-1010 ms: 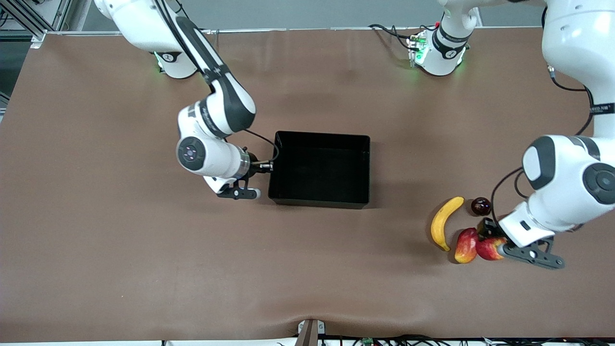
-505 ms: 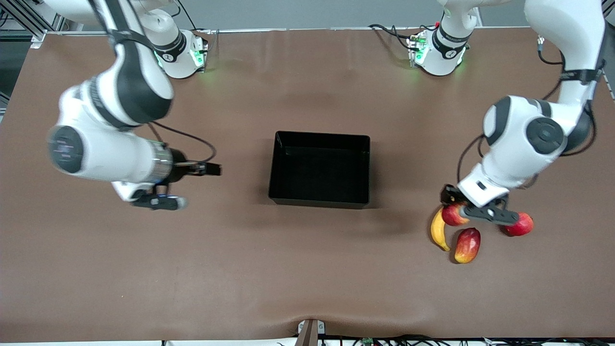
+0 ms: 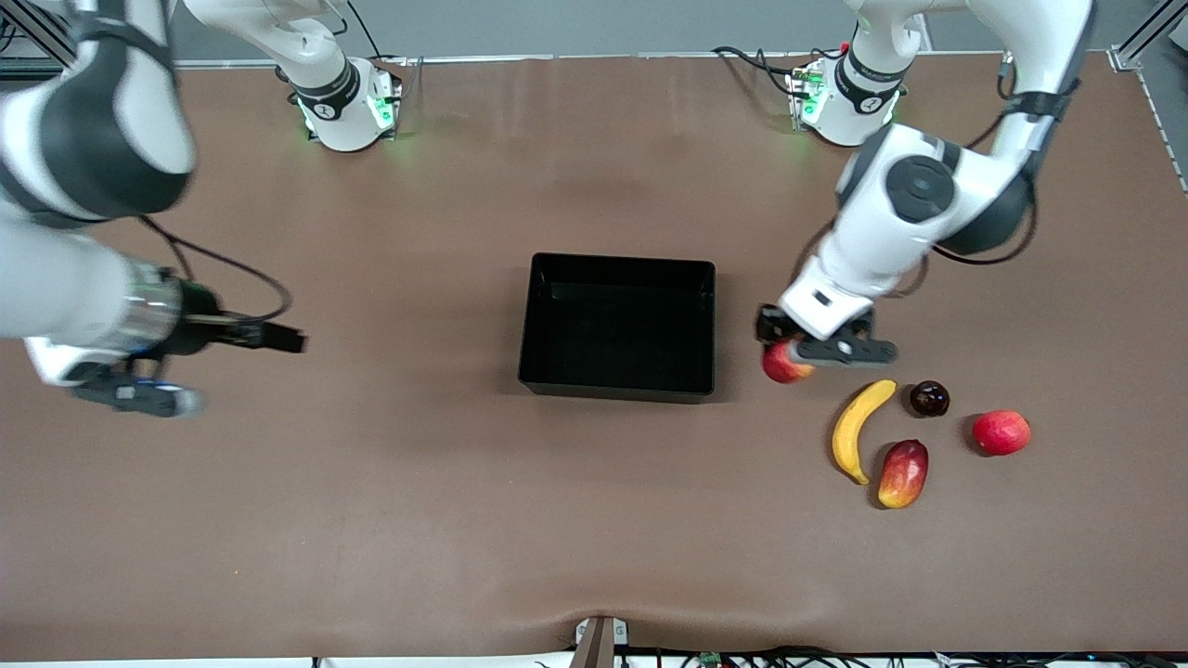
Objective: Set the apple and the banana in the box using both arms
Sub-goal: 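Carry the apple over the box while the right gripper releases and withdraws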
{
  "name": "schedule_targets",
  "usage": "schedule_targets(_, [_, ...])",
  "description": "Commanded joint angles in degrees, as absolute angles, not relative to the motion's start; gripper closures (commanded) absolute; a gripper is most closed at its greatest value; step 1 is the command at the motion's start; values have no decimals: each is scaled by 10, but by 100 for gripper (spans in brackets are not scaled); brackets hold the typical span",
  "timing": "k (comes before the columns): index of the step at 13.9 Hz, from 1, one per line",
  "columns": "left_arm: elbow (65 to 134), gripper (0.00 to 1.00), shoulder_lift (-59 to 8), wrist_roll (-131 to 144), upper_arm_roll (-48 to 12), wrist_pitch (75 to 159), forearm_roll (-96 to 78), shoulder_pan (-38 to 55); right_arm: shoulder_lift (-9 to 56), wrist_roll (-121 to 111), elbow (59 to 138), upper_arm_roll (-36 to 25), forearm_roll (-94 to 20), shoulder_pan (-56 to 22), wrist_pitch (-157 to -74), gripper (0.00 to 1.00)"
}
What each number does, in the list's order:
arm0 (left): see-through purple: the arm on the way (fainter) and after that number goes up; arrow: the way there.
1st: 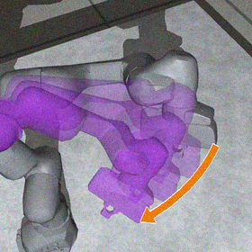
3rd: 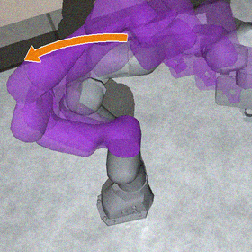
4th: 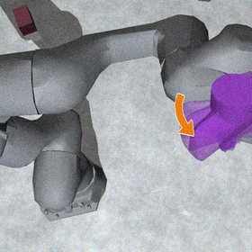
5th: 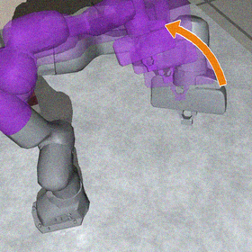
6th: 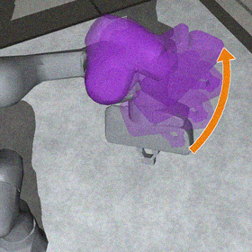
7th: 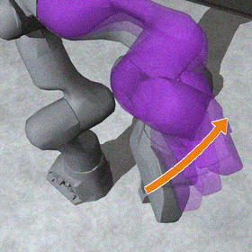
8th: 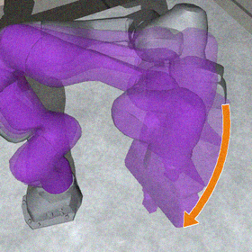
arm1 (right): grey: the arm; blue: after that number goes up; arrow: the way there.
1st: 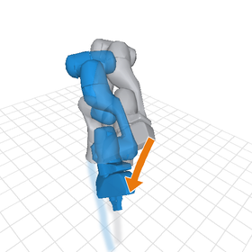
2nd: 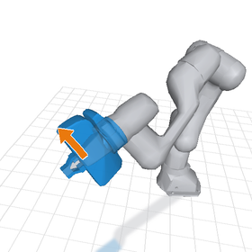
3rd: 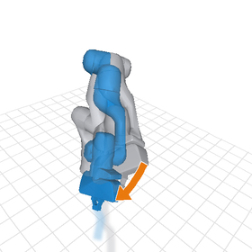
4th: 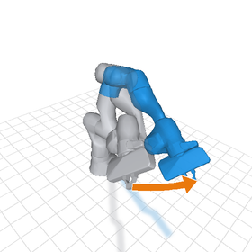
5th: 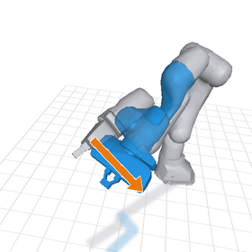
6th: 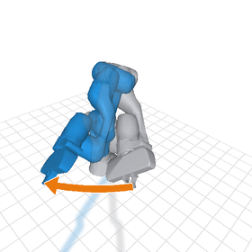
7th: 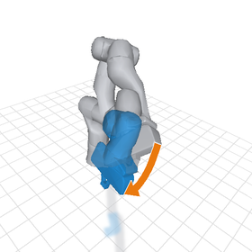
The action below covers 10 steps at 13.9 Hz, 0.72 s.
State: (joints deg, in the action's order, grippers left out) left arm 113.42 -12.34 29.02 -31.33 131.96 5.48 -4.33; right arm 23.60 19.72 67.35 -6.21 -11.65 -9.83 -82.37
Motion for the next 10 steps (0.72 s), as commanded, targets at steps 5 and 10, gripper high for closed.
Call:
schedule_targets(5, [1158,100,-133,451,-345,1325,97,22,149,197,713,-51,-38,-39,-809,0])
schedule_targets(10, [1158,100,-189,527,-345,1361,180,57,-33,172,1016,-51,-33,-33,-976,0])
